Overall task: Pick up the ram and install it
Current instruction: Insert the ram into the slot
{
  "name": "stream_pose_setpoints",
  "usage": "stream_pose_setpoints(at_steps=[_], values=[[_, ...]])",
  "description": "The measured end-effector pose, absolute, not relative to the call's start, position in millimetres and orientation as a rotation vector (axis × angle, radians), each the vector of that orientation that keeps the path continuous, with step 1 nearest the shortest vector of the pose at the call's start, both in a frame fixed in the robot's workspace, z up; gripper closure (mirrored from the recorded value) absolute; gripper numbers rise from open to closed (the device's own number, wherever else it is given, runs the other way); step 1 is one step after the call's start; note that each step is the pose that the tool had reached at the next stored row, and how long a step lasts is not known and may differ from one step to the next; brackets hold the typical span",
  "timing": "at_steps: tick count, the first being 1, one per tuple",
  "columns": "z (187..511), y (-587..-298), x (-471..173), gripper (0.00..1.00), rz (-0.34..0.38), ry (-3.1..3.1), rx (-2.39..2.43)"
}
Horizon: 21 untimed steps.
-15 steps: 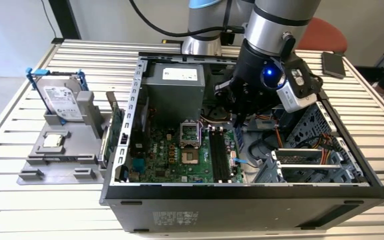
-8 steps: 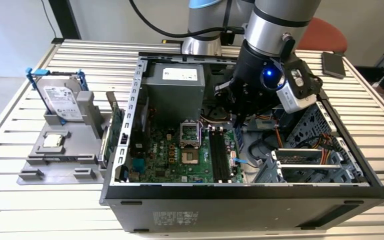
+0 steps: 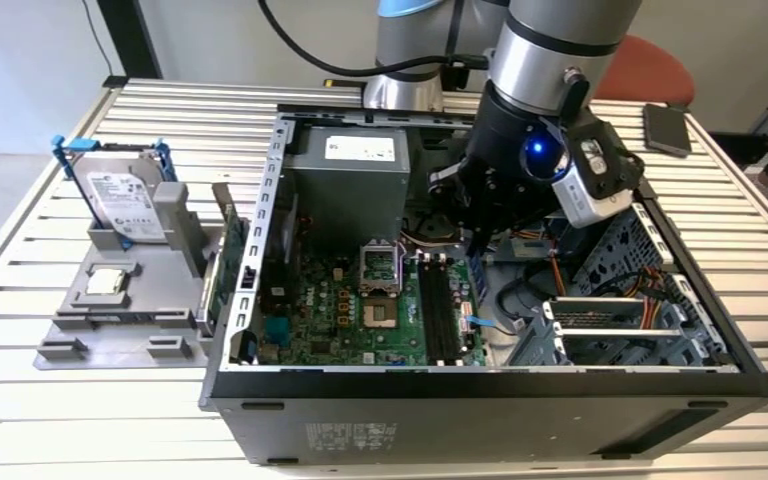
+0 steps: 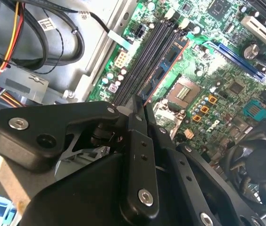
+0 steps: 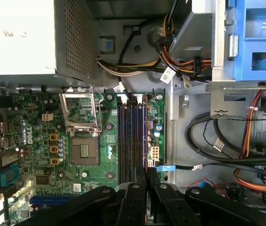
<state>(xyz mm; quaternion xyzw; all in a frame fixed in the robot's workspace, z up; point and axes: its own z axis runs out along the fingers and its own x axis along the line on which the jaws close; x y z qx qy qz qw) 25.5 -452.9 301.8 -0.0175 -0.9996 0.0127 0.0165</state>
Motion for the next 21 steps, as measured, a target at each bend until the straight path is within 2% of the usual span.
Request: stream_pose_setpoints(at_steps=[21], values=[[280, -453, 25, 1.0, 0.04, -3.106, -0.083]])
